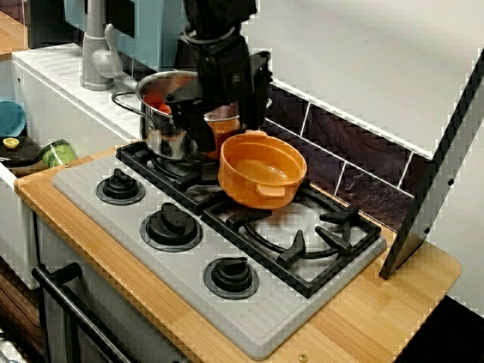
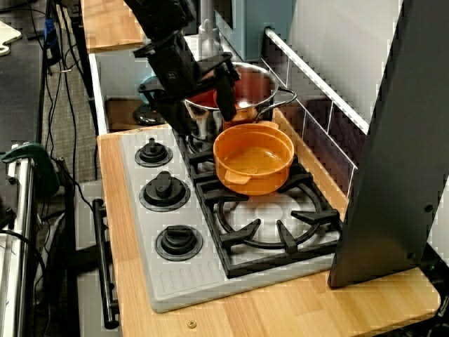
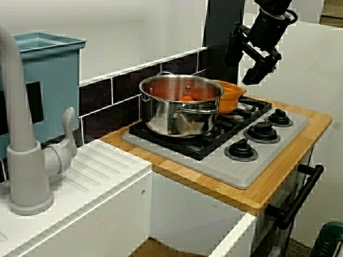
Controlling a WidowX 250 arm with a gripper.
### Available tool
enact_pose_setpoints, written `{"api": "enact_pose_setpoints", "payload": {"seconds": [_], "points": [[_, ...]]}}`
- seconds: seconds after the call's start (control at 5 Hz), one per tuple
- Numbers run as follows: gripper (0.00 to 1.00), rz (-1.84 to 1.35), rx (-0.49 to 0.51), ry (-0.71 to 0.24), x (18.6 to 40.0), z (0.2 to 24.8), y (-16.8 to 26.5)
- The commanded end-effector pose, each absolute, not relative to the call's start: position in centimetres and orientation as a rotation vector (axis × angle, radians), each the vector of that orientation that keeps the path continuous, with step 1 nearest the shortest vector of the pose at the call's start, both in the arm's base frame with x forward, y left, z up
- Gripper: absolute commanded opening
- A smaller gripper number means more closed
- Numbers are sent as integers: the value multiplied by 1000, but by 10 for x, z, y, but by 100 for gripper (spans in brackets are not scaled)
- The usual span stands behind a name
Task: Lift pot from stove
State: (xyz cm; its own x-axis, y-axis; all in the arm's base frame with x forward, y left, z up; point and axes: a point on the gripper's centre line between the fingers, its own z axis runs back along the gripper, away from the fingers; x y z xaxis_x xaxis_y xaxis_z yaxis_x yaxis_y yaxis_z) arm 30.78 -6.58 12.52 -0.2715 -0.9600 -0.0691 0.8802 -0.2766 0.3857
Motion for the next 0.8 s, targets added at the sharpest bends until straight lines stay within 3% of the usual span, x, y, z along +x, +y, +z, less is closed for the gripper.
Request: {"api": "enact_pose_setpoints", "payload": {"seconds": [0.0, 0.6], "points": [[100, -1855, 402, -361, 324, 130, -76], [100, -1916, 389, -266, 330, 109, -65]]}}
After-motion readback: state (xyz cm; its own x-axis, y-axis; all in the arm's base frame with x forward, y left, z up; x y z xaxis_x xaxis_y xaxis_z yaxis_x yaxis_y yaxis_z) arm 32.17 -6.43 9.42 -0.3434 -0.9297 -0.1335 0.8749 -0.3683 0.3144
